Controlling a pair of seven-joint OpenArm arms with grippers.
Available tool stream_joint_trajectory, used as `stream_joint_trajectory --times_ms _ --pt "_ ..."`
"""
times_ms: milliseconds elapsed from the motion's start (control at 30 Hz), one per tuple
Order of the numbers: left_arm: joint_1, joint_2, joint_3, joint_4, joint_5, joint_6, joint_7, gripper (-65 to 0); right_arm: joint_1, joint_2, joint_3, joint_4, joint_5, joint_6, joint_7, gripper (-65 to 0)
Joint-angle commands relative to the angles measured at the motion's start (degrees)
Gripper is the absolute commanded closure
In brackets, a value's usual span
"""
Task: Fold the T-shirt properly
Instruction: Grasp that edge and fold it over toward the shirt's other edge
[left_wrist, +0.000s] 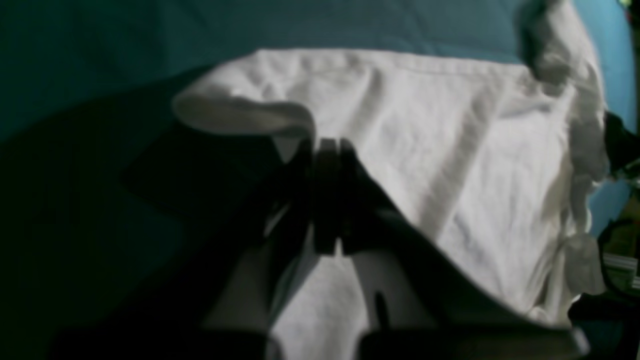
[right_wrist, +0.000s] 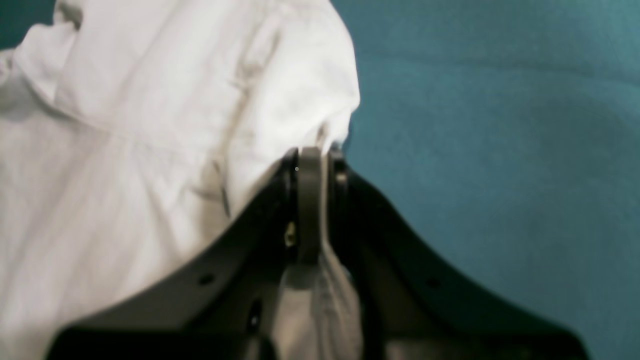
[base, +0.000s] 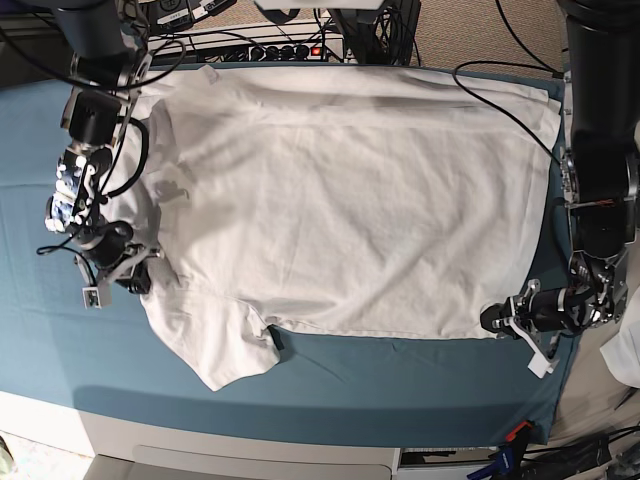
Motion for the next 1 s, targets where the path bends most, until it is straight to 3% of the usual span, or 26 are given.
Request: stream_joint_trajectory --times_ms 0,167,267,600,733,967 --pt "-1.9 -1.8 -0.1 1.1 -2.0 -0.5 -0.3 0.0 0.4 1.2 0.2 2.0 2.2 0.3 1.0 0.0" --pt "-1.9 -5.3 -0.1 1.1 -7.2 -2.1 4.4 0.0 -3.3 3.2 0.2 5.8 5.3 0.3 0.7 0.0" --pt "-1.9 -6.9 -0.1 1.1 -13.0 -2.9 10.1 0.0 -5.1 4.7 0.2 8.0 6.3 0.3 0.5 0.0" --pt "2.6 -7.8 -0.1 1.1 -34.0 -2.9 26.4 0.0 -9.6 5.7 0.2 14.6 13.4 0.3 -6.9 0.0" --pt "5.3 -8.9 -0.1 2.4 -37.7 -2.9 28.0 0.0 -11.6 6.2 0.2 16.9 13.4 0.3 -8.2 0.0" --pt "8.9 -11.5 -0.1 7.6 -37.9 -2.9 28.1 0.0 -12.6 9.2 0.4 17.1 13.4 0.3 -8.2 0.0"
